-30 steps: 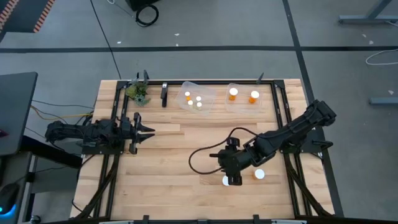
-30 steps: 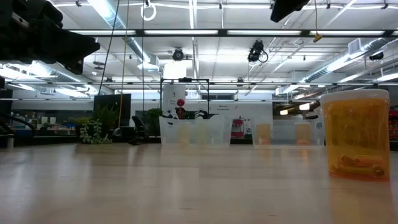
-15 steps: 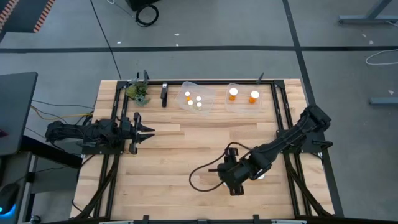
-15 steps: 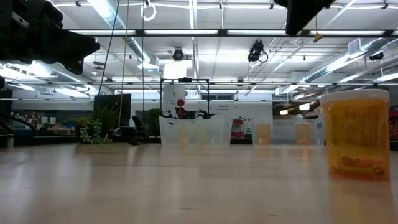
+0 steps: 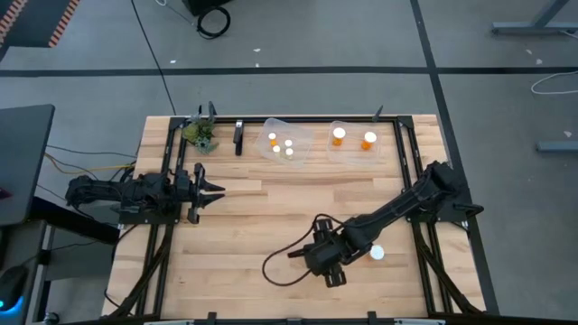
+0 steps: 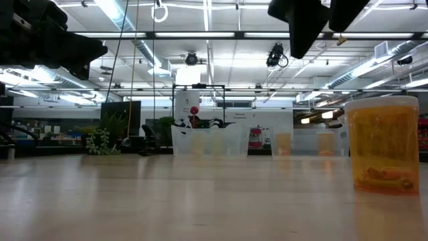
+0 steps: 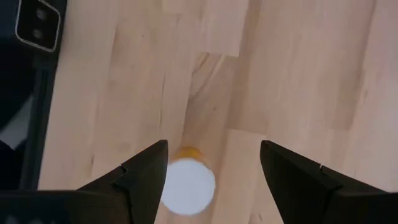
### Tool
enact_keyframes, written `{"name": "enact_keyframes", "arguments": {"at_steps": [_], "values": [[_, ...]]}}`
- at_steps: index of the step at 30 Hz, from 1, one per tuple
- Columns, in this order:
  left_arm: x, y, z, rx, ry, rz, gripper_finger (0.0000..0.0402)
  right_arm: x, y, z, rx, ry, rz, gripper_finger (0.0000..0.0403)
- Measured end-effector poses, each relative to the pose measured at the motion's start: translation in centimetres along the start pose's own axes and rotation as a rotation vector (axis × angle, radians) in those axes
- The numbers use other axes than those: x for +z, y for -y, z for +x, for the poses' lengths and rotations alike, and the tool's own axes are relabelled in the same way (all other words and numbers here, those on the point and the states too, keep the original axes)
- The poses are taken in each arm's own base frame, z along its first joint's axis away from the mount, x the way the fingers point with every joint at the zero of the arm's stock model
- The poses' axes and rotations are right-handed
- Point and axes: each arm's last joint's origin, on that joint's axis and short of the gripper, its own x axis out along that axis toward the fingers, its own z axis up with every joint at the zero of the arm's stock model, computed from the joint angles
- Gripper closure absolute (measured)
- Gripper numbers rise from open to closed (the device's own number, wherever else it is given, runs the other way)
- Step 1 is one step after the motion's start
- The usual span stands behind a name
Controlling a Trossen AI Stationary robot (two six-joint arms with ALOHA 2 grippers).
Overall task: Pick and place medicine bottles into bin by pill shape (circle, oval)
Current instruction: Put the big orange pill bottle into the right transparent bin
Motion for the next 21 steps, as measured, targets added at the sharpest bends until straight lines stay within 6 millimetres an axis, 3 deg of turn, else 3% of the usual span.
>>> {"name": "enact_keyframes", "arguments": {"at_steps": [7, 13, 21], "values": [[0.0, 0.0, 0.0, 0.000, 0.000, 0.000, 0.0308, 2.0, -0.5, -0.4, -0.058, -0.033, -0.068, 0.0141], [0.0, 0.0, 0.0, 0.000, 0.000, 0.000, 0.0309, 2.0, -0.4, 0.1, -0.068, -0.061, -0.115, 0.0134], [0.0, 0.0, 0.0, 0.000, 0.000, 0.000, 0.0316, 1.9, -0.3, 0.1, -0.069, -0.068, -0.160, 0.0092]]}}
